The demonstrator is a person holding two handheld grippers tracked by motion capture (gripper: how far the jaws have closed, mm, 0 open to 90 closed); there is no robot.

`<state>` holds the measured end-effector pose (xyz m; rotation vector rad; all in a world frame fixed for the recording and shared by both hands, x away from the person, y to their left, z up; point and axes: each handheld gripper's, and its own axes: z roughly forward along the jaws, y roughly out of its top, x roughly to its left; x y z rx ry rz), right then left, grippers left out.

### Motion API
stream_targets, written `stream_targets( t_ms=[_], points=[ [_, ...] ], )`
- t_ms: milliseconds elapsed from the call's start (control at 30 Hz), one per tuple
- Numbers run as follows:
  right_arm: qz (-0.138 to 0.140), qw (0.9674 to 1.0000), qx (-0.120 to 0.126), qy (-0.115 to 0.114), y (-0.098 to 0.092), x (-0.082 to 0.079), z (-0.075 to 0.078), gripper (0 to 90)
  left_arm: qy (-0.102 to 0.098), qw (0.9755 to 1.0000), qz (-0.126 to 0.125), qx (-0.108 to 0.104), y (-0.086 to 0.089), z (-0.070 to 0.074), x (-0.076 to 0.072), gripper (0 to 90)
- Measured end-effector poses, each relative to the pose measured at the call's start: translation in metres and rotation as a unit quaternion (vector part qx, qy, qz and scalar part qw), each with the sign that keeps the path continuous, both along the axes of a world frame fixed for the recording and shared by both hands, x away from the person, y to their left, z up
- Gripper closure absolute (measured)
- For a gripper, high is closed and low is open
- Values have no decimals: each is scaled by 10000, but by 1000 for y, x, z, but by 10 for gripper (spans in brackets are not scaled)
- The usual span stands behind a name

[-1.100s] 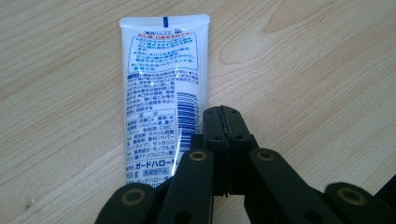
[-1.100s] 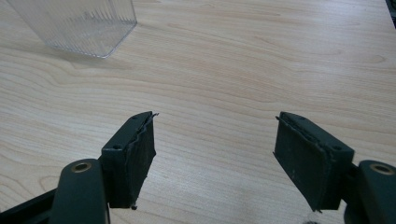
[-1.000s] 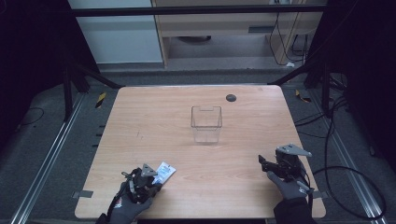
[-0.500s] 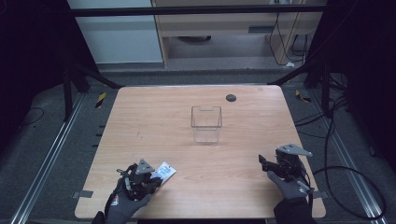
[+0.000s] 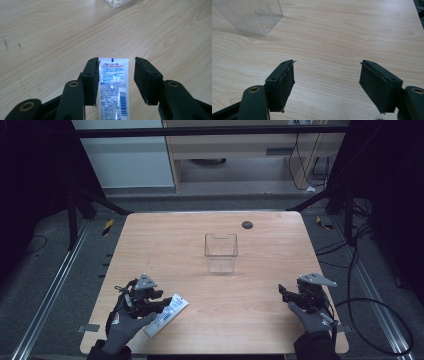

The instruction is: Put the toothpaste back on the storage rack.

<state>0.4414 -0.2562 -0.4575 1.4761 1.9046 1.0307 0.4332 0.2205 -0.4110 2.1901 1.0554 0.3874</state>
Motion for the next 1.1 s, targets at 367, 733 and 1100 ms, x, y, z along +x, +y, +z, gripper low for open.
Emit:
stream_targets(
  t_ms=[367,733,1100],
  points=[
    [-2,10000,-59,13,1,1,0,275,281,9993,-49,227,2,2,10,381],
    [7,10000,-85,26,0,1,0,274,744,9936,-348,771,-6,-16,14,332],
    [19,9999,-73,70,2,2,-1,274,991,9890,-410,1015,-14,-29,17,339]
  ],
)
